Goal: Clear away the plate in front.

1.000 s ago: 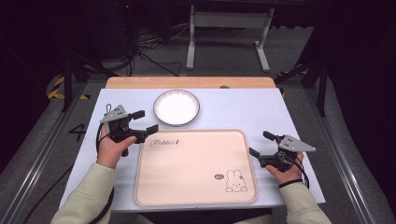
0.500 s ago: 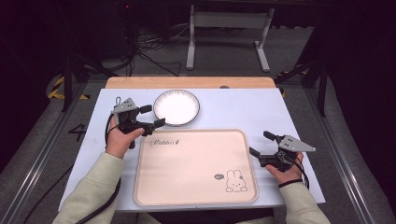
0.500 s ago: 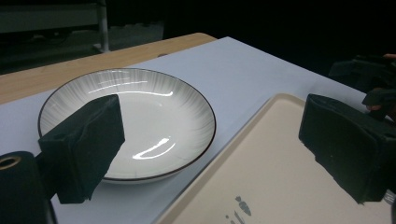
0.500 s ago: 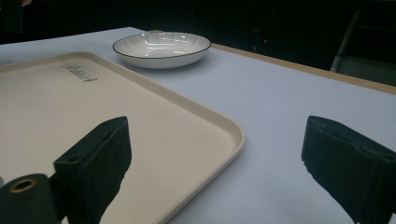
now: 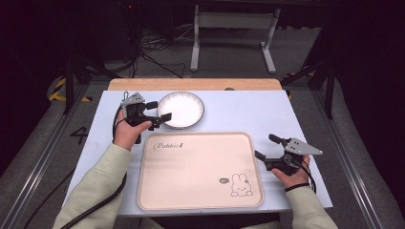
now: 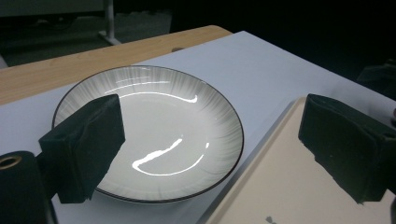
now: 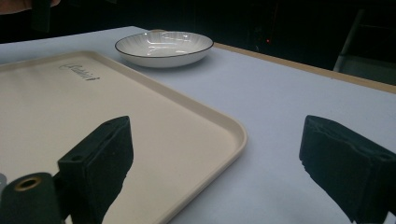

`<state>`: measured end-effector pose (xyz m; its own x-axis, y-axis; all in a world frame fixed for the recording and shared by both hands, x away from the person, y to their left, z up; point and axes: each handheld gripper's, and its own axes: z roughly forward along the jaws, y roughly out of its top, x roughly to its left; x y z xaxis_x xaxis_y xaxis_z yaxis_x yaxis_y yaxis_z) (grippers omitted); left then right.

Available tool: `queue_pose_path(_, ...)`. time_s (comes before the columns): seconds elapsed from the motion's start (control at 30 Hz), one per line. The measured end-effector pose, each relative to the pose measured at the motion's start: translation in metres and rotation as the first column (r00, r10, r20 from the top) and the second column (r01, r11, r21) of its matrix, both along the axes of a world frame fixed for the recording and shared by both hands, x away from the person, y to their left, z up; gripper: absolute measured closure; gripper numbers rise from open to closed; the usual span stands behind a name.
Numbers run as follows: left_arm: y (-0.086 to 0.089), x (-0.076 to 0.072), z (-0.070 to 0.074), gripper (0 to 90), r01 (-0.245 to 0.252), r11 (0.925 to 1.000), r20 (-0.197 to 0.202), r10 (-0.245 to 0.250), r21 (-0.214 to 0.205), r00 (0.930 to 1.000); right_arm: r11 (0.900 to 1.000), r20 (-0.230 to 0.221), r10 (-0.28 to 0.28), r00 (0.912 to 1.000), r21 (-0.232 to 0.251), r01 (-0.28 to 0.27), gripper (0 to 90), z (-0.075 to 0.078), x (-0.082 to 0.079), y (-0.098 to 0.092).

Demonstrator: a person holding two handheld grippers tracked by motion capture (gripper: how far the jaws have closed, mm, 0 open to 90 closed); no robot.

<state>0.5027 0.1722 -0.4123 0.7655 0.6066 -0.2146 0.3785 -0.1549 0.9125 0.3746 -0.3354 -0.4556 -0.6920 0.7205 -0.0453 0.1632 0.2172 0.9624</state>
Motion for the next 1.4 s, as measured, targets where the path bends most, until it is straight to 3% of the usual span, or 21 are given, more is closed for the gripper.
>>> queue_pose_path(0.1,-0.003,0.005,0.002,9.6,-0.008,1.0000,0.013,0.008,0.003,0.9999,1.0000,0.000,0.000,1.0000,-0.003,0.000,10.7,0.000,0.000,0.000)
queue_pose_path(0.3,-0.004,0.018,0.002,9.3,-0.037,0.9989,-0.009,0.037,0.030,0.9993,1.0000,-0.001,-0.001,1.0000,-0.004,0.001,11.0,0.000,0.000,0.000)
queue_pose_path(0.4,-0.003,0.023,0.000,9.1,-0.051,0.9975,0.014,0.051,0.048,0.9986,1.0000,0.002,0.002,1.0000,-0.009,-0.002,11.0,0.000,0.000,0.001)
queue_pose_path(0.5,-0.004,0.025,-0.002,8.2,-0.056,0.9969,-0.001,0.056,0.055,0.9984,0.9999,0.001,0.002,1.0000,-0.010,-0.002,11.0,0.000,0.000,0.000)
queue_pose_path(0.53,-0.004,0.028,-0.004,7.4,-0.062,0.9959,0.012,0.061,0.066,0.9981,1.0000,0.002,0.002,1.0000,-0.008,-0.002,11.0,0.000,0.000,0.001)
queue_pose_path(0.73,0.001,0.038,-0.010,10.4,-0.099,0.9889,-0.056,0.105,0.111,0.9928,1.0000,0.002,0.001,1.0000,-0.008,-0.001,11.0,0.000,0.000,0.001)
queue_pose_path(0.9,0.003,0.044,-0.018,12.0,-0.114,0.9844,-0.082,0.125,0.135,0.9887,0.9999,0.002,0.001,1.0000,-0.010,-0.001,11.0,0.000,0.000,0.001)
queue_pose_path(0.93,0.004,0.046,-0.020,12.3,-0.128,0.9817,-0.102,0.143,0.140,0.9844,0.9999,0.002,-0.001,1.0000,-0.013,0.001,11.0,0.000,0.000,0.001)
queue_pose_path(0.97,0.006,0.049,-0.022,14.1,-0.154,0.9776,-0.137,0.174,0.143,0.9752,0.9999,0.002,0.000,1.0000,-0.013,0.000,11.0,0.000,0.000,0.001)
queue_pose_path(1.03,0.007,0.050,-0.024,16.8,-0.153,0.9768,-0.153,0.176,0.150,0.9724,0.9999,0.002,-0.001,1.0000,-0.013,0.001,11.0,0.000,0.000,0.001)
queue_pose_path(1.13,0.010,0.055,-0.030,16.0,-0.166,0.9742,-0.188,0.194,0.152,0.9628,0.9999,0.002,0.001,1.0000,-0.014,-0.001,11.4,0.000,0.000,0.001)
queue_pose_path(1.3,0.013,0.058,-0.035,17.5,-0.162,0.9808,-0.235,0.184,0.109,0.9546,0.9999,0.002,0.000,1.0000,-0.014,0.000,11.5,0.000,0.000,0.001)
queue_pose_path(1.33,0.014,0.058,-0.037,18.9,-0.155,0.9816,-0.255,0.179,0.111,0.9501,0.9999,0.002,0.001,1.0000,-0.013,-0.001,11.6,0.000,0.000,0.001)
queue_pose_path(1.4,0.014,0.058,-0.038,20.1,-0.149,0.9827,-0.266,0.174,0.109,0.9482,0.9999,0.001,0.001,1.0000,-0.013,-0.001,11.6,0.000,0.000,0.001)
